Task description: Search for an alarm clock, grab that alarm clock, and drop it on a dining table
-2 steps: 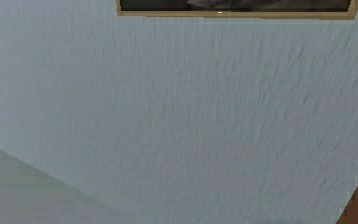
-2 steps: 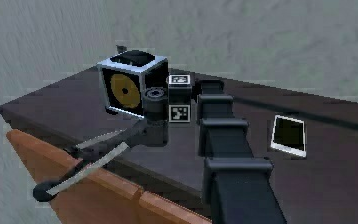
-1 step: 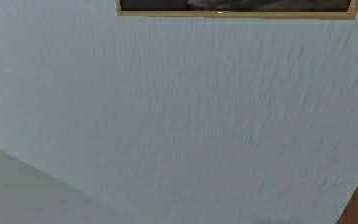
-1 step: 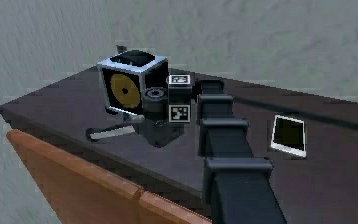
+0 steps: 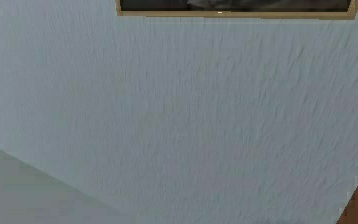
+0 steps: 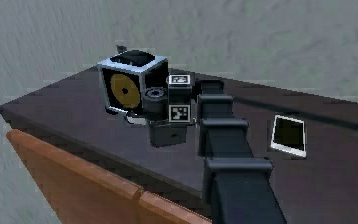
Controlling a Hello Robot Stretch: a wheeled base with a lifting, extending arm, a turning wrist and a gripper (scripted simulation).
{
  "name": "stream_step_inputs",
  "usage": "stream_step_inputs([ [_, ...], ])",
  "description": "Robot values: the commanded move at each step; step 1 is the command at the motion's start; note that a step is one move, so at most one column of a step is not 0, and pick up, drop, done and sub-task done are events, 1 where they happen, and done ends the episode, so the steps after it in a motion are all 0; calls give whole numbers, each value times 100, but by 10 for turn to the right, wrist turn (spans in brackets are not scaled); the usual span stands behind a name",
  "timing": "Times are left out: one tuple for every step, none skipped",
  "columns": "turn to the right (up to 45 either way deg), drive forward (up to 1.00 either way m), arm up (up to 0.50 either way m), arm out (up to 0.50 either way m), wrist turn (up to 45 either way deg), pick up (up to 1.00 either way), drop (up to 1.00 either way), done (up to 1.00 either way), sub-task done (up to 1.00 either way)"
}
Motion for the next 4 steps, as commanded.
stream_step_inputs([
  [0, 0, 0, 0, 0, 100, 0, 0, 0],
  [0, 0, 0, 0, -450, 0, 0, 0, 0],
  [0, 0, 0, 0, -450, 0, 0, 0, 0],
  [0, 0, 0, 0, -240, 0, 0, 0, 0],
])
